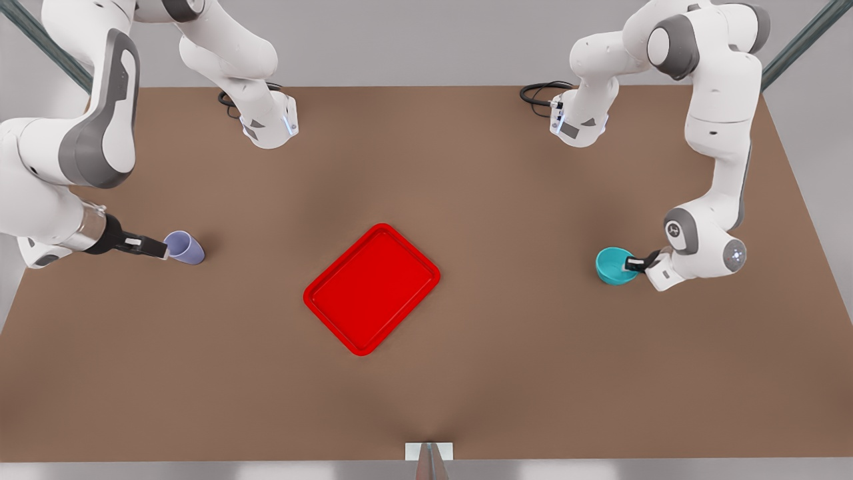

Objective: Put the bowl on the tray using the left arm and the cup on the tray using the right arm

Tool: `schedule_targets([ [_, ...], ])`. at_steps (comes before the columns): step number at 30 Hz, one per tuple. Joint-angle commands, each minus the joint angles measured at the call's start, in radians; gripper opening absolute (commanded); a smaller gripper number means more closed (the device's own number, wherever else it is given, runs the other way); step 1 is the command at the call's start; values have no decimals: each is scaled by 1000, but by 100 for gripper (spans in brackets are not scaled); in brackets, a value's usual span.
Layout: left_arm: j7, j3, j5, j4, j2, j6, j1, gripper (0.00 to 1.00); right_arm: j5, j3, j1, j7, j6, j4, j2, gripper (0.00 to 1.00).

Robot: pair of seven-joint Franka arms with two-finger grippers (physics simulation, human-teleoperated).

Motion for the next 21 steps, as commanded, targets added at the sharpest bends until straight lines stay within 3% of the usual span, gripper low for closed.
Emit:
schedule_targets([
  [1, -7, 0, 0, 1, -2, -5, 0, 21, 1, 0, -1, 0, 0, 0, 0, 100],
  [4, -180, -41, -1, 107, -20, -159, -43, 21, 1, 0, -1, 0, 0, 0, 0, 100],
  [7, -697, -48, -110, 185, -17, -163, -403, 21, 1, 0, -2, -2, 0, 0, 0, 100],
  [10, -1306, -212, -119, 487, 148, -148, -555, 21, 1, 0, -2, -21, -2, 0, 6, 100],
  [14, -1653, -212, -127, 826, 360, -122, -767, 21, 1, -1, -2, -28, -2, 2, 6, 100],
  [17, -1648, -212, -116, 836, 431, -70, -801, 21, 1, -2, -2, -28, -2, 0, 6, 100],
  [21, -1541, -210, -63, 771, 415, -80, -775, 21, 1, 0, -1, -28, -2, 0, 6, 100],
])
